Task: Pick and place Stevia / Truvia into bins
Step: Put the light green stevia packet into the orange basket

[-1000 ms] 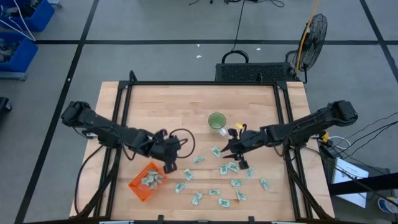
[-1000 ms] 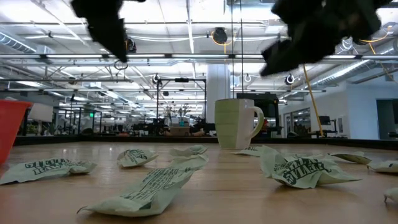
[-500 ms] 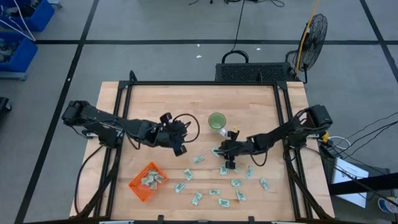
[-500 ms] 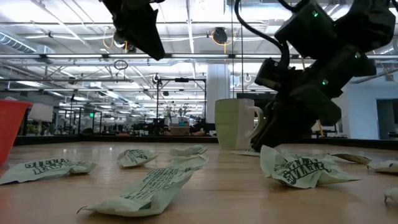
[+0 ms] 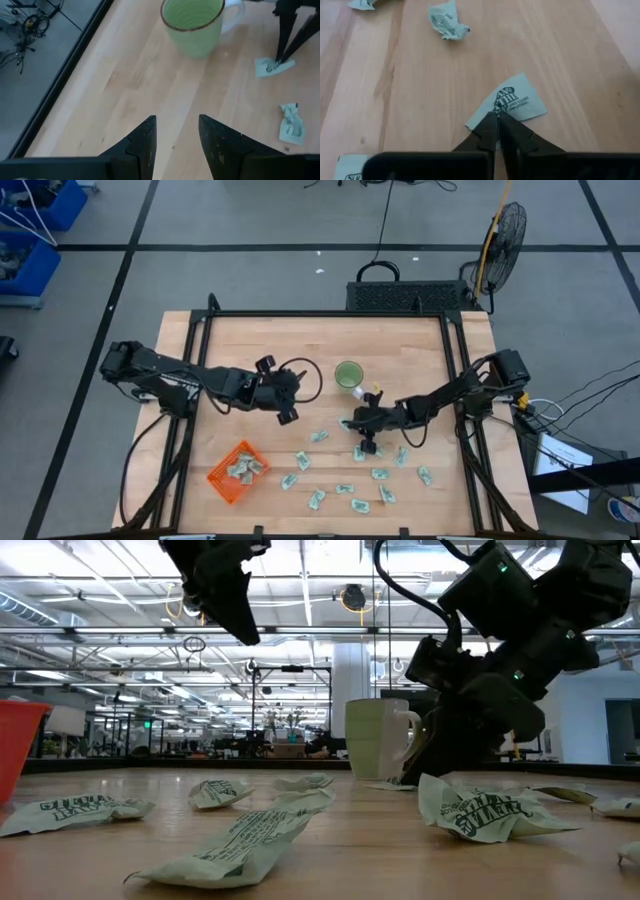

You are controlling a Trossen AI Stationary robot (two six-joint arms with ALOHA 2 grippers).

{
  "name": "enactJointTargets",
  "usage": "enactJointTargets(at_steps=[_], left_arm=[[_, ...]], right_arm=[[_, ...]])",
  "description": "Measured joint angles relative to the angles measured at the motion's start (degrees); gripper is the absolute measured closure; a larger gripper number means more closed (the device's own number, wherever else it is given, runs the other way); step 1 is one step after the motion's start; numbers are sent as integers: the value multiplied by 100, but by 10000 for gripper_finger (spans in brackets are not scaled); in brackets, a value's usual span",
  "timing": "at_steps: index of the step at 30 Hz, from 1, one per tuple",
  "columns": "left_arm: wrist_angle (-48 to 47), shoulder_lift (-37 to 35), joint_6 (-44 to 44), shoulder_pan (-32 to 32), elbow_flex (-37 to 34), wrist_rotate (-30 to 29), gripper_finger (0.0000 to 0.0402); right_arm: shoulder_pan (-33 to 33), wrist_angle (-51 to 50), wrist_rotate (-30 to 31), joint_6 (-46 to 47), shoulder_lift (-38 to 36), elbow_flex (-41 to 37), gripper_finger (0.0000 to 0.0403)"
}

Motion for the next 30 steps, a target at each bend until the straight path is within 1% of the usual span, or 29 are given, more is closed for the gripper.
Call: enactJointTargets(at_steps=[3,5,7,9,11,13,15,18,21,24,27,30], left_arm=[[-314,0,-144,2,0,-3,250],[-525,1,-220,2,0,-22,250],[-697,2,-239,2,14,-135,250],[-808,6,-189,2,95,-278,250],[-924,4,-187,2,225,-413,250],[-1135,-49,-179,-15,411,-487,250],[-1353,-122,-119,-24,668,-600,250],[-1660,-300,-150,-26,1005,-933,250],[-1674,-522,-96,10,1255,-1250,250],[-1704,-789,91,61,1343,-1323,250],[-1795,-1034,52,119,1349,-1350,250],[-1901,-1217,-77,125,1349,-1373,250]], right_arm=[[10,504,-152,-118,-185,-33,388],[15,1301,-156,-319,-364,-17,394],[-16,2342,-158,-661,-415,0,399],[-62,3159,-390,-1031,-369,80,399],[-79,3571,-795,-1291,-287,371,397],[-67,3454,-1043,-1535,-168,798,398],[-48,2912,-1039,-1849,111,1348,400],[-62,2114,-1026,-2255,668,2199,401],[-93,2034,-1033,-2414,1268,2993,400],[-106,2004,-1040,-2419,1883,3673,399],[-110,2013,-1046,-2425,2460,4281,399],[-107,2033,-1437,-2407,2970,4870,399]])
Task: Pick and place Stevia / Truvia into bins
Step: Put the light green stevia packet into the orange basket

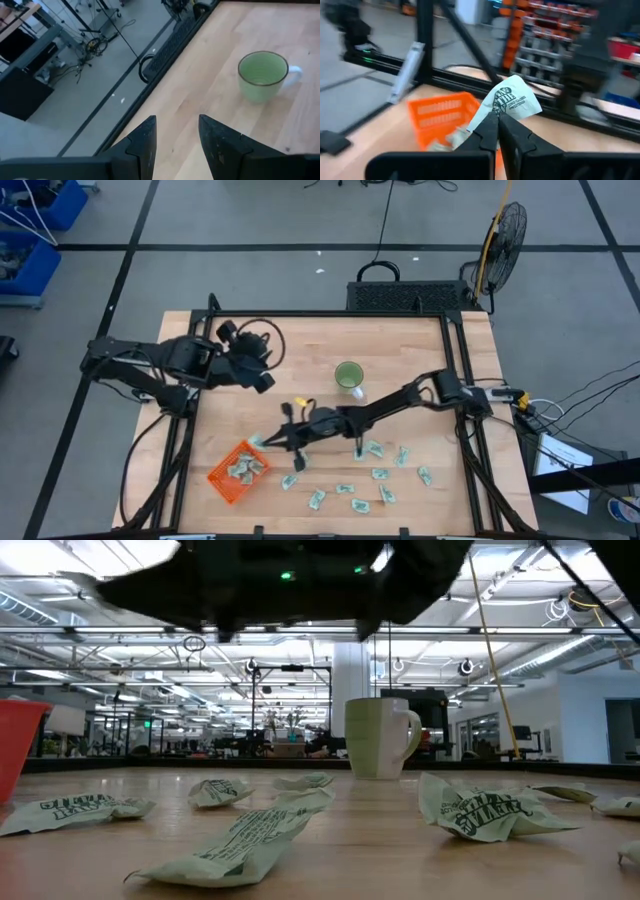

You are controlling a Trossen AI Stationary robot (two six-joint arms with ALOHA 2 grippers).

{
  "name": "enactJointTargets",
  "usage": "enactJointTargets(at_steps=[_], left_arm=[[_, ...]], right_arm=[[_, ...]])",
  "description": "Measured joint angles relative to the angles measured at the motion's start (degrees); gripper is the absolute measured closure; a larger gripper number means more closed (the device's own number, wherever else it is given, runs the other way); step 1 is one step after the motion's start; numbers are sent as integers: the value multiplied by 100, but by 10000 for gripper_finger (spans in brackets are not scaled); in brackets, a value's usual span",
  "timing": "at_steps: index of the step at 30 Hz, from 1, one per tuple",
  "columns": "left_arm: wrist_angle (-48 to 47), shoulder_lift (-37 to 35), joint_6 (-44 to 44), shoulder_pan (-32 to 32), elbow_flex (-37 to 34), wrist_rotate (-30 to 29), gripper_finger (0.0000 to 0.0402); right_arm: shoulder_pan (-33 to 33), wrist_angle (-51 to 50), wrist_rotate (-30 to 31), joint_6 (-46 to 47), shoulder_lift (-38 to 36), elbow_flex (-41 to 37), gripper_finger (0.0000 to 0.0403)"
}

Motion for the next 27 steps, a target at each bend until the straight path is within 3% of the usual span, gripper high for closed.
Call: enactJointTargets(at_steps=[6,10,17,22,24,27], left_arm=[[-94,-82,-201,0,-4,78,250],[-96,-77,-274,0,-4,212,250],[-93,-84,-412,0,-4,313,250],[-93,-84,-482,-15,-4,547,250],[-93,-84,-492,-15,-4,683,250],[-97,-84,-472,-22,-4,819,250]], right_arm=[[78,-45,-759,1,642,689,395],[159,-117,-1099,20,706,845,365],[121,15,-990,-104,709,838,294],[62,-88,-187,-347,707,838,270],[27,-297,-587,-297,706,838,269],[-28,-668,-2009,-200,703,836,270]])
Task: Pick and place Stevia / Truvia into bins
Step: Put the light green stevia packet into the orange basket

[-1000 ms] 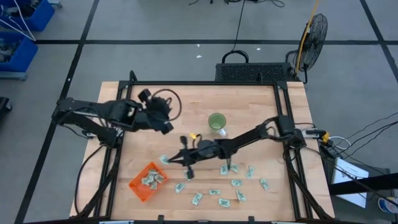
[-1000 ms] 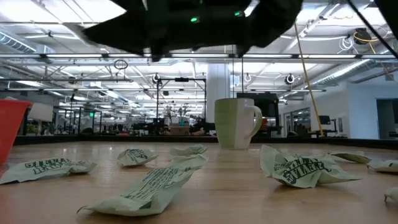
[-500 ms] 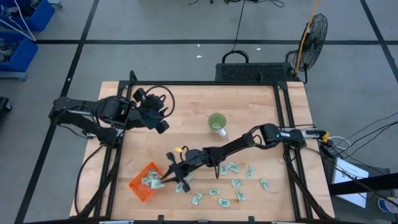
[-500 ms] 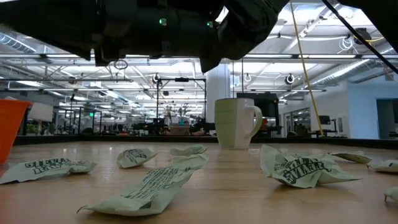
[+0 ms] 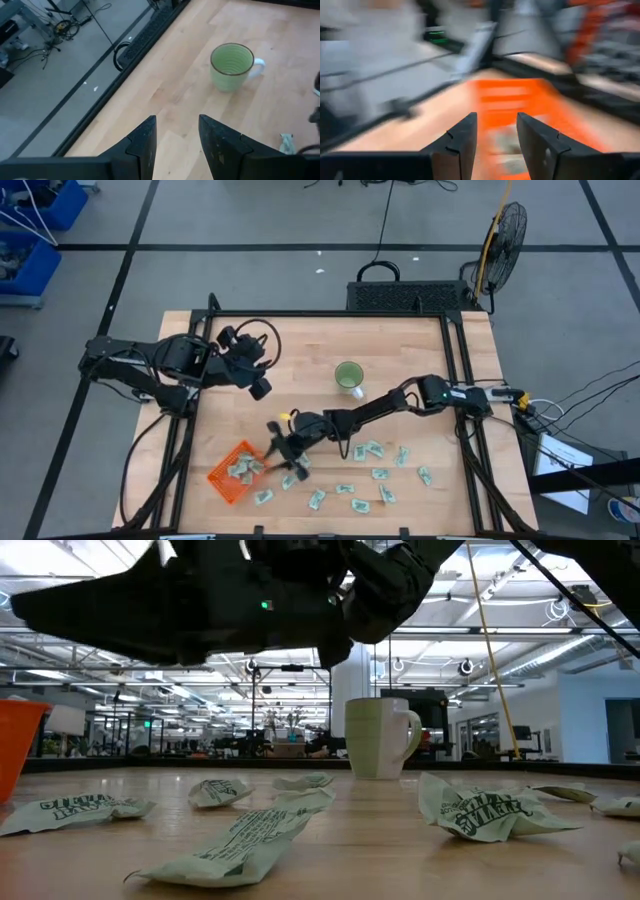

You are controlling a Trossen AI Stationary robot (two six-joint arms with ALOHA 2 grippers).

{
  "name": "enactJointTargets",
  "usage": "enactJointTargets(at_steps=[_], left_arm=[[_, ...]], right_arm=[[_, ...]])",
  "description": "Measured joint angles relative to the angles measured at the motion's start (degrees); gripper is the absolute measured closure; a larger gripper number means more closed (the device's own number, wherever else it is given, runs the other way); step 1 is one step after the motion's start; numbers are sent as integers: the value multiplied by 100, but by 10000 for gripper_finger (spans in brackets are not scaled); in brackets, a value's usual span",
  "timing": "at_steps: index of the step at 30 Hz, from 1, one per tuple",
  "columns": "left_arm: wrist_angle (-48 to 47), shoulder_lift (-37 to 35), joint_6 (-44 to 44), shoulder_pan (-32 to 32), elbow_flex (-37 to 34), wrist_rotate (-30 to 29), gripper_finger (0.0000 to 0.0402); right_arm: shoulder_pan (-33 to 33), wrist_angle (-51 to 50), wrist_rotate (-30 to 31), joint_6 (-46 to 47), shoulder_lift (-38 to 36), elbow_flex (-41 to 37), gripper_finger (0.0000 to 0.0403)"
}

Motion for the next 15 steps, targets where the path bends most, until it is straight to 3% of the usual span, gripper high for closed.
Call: enactJointTargets(at_steps=[2,9,15], left_arm=[[-31,0,16,0,0,0,250],[-182,0,-285,4,0,60,250],[-194,-7,-894,-99,-138,1629,250]], right_arm=[[5,-266,-411,62,2,0,269],[-158,-607,-397,229,-10,-2,269],[-145,-1590,-418,39,-466,-9,279]])
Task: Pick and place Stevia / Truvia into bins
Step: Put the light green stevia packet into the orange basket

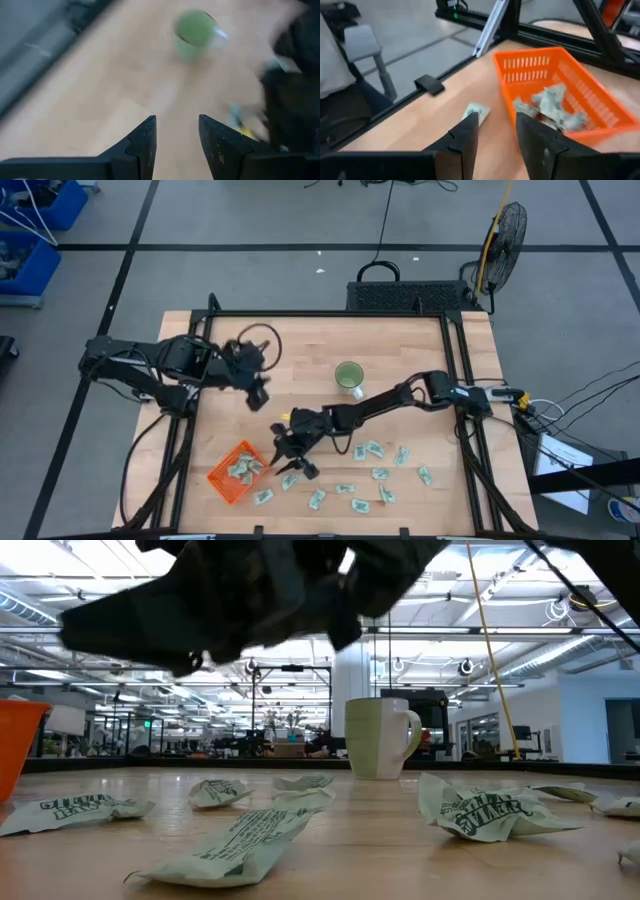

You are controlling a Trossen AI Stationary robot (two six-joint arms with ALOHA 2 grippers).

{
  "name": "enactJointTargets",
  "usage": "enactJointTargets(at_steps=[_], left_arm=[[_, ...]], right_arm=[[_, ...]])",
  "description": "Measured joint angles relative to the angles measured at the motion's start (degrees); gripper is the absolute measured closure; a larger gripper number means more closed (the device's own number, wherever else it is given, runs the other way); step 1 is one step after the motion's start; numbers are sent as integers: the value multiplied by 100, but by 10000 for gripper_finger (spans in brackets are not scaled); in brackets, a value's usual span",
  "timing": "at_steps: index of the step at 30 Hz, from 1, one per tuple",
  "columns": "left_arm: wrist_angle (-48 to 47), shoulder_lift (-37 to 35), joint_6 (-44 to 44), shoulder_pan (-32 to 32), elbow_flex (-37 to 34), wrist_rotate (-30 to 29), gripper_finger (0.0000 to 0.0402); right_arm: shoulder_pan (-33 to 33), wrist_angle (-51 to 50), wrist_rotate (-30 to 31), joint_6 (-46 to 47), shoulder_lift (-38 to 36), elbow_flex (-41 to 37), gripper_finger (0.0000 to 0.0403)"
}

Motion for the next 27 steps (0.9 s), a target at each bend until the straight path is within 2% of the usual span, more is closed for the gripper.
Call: enactJointTargets(at_steps=[4,8,11,14,18,21,23,27], left_arm=[[776,52,294,-724,-584,1183,250],[2053,316,-23,-1736,-1158,1387,250],[2611,723,-429,-2374,-1285,1322,250],[2828,1177,-797,-2844,-1289,1213,250],[2844,1939,-893,-3139,-1289,985,250],[2832,2466,-1064,-3189,-1289,899,250],[2812,2750,-1108,-3156,-1289,1112,250],[2814,3136,-740,-3051,-1289,2071,250]], right_arm=[[-15,-1460,22,-33,-541,2,283],[-4,-2870,67,-218,-1074,0,285],[13,-3598,735,-350,-1468,0,285],[34,-4281,1839,-306,-1790,0,285],[35,-5031,3228,-167,-2158,0,285],[33,-5402,3886,135,-2376,0,285],[33,-5655,4088,250,-2510,-4,285],[33,-5942,4231,267,-2794,-7,285]])
